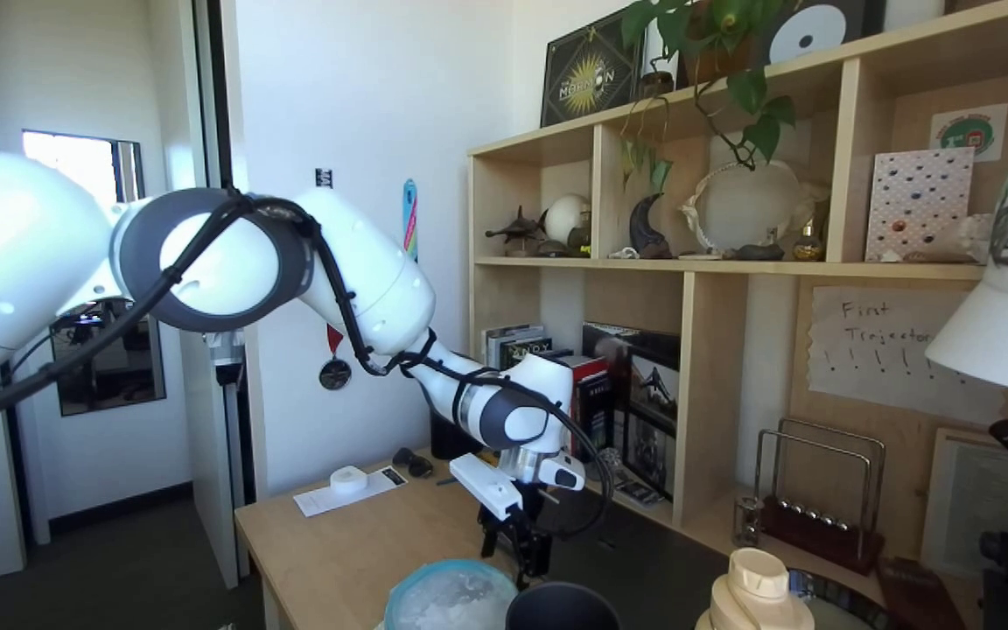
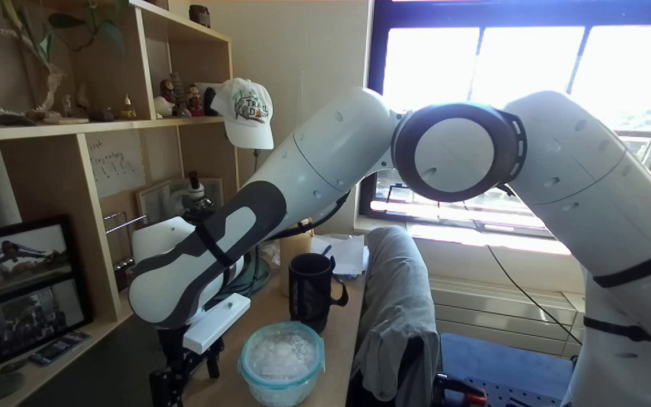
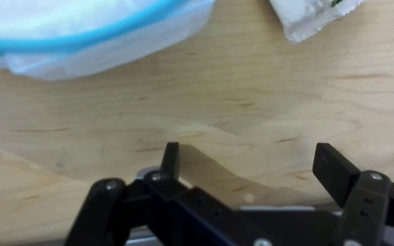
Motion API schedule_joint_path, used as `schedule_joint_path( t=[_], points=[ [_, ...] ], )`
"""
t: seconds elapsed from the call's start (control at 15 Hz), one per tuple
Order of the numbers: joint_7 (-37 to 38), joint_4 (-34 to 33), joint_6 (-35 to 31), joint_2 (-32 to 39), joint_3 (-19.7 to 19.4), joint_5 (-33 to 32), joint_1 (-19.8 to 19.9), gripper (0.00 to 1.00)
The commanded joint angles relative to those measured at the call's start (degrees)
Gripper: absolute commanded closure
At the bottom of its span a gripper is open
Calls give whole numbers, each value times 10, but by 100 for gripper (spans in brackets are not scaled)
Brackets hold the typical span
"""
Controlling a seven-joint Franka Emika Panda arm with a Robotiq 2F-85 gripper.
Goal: Open the laptop
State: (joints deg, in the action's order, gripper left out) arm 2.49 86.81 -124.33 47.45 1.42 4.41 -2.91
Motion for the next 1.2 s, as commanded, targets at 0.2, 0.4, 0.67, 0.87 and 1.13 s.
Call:
schedule_joint_path(
  t=[0.2,0.4,0.67,0.87,1.13],
  points=[
    [14,-61,23,17,-11,-15,-4,0],
    [13,-83,26,31,-10,-12,-2,0],
    [18,-98,47,42,-10,-9,-1,0],
    [22,-110,66,46,-12,-8,0,0],
    [21,-127,81,53,-13,-9,0,0]
  ],
)
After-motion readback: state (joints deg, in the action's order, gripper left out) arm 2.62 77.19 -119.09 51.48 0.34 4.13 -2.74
